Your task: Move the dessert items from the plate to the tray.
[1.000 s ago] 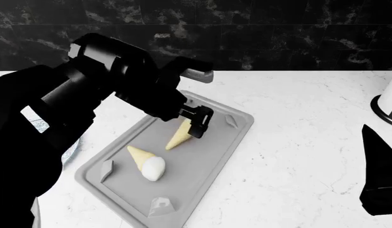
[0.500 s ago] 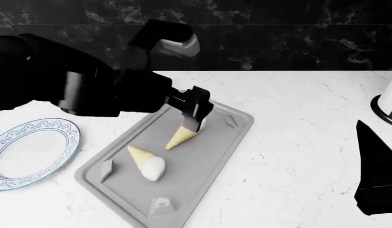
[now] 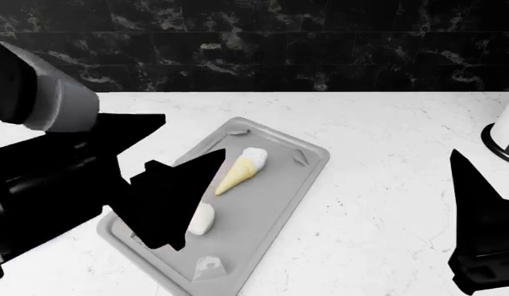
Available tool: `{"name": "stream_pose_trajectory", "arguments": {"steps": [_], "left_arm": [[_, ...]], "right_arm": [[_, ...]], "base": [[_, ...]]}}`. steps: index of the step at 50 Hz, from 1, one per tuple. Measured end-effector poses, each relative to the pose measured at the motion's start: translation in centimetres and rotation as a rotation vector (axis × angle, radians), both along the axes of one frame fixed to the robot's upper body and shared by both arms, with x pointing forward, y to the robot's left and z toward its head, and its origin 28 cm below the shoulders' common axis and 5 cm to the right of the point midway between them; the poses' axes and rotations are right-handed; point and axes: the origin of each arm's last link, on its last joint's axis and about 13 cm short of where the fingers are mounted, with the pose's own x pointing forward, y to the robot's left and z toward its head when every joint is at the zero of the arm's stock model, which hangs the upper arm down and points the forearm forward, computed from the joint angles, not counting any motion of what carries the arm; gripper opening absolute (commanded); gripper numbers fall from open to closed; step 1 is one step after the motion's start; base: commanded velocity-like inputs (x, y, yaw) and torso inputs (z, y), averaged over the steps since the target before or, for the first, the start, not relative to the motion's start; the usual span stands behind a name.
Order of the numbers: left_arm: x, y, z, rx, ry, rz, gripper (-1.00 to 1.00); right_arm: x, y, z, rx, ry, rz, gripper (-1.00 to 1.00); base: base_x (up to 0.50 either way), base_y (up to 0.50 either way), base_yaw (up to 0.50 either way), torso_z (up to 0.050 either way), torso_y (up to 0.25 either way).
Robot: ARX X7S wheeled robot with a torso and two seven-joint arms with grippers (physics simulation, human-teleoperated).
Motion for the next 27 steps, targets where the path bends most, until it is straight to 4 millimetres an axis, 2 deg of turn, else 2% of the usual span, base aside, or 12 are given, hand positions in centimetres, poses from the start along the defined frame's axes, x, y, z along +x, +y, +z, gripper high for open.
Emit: {"name": "stream_pose_trajectory", "arguments": {"steps": [13, 27], "left_arm": [[-4.1, 1.2, -0.4, -0.054, -0.136, 0.064, 1.0], [-5.8, 1.2, 0.0, -0.102, -0.243, 0.121, 1.0]], "right_arm": [[-0.8, 0.3, 0.3, 0.019, -0.062, 0.021, 1.0], [-1.4, 0.4, 0.5, 0.035, -0.12, 0.036, 1.0]], "base": [[0.0, 0.0, 0.0, 0.0, 0.0], [0.0, 0.0, 0.0, 0.0, 0.0]]}}
